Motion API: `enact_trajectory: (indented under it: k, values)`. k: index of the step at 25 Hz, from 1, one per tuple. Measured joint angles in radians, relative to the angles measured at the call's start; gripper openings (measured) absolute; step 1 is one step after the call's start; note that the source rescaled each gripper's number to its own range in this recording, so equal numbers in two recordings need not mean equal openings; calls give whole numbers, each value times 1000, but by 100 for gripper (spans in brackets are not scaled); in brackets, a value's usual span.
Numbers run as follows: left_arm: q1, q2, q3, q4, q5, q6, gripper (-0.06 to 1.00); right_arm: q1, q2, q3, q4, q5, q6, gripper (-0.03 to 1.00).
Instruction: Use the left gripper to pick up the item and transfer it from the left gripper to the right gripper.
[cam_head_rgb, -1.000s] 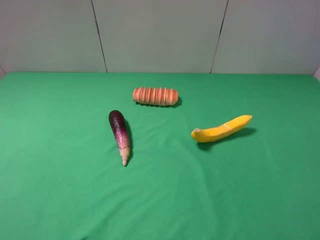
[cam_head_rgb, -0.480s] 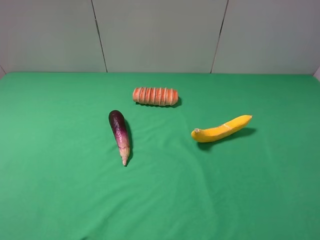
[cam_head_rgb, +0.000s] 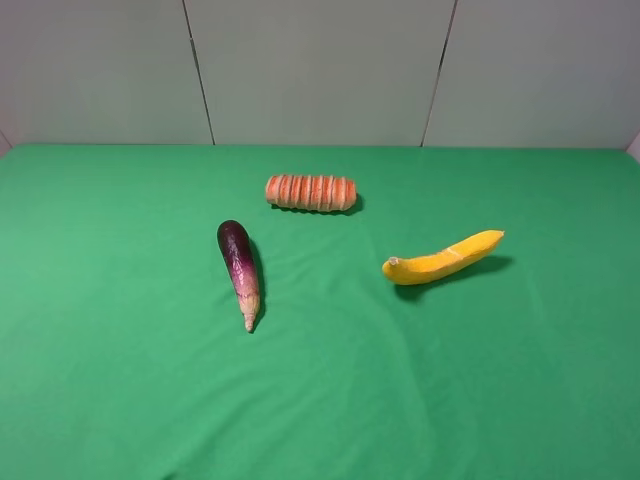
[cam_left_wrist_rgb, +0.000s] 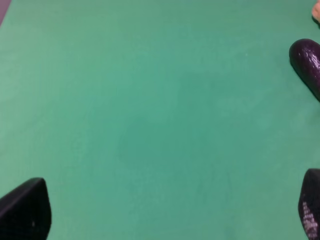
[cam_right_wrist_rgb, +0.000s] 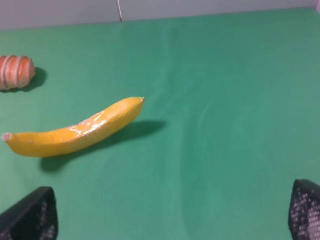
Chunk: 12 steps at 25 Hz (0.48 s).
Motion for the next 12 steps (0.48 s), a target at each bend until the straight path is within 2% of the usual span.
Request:
enact_trajectory:
  k: [12]
  values:
    - [0, 0, 0, 0, 0, 0, 100, 0, 0, 0, -23, -2, 0, 100]
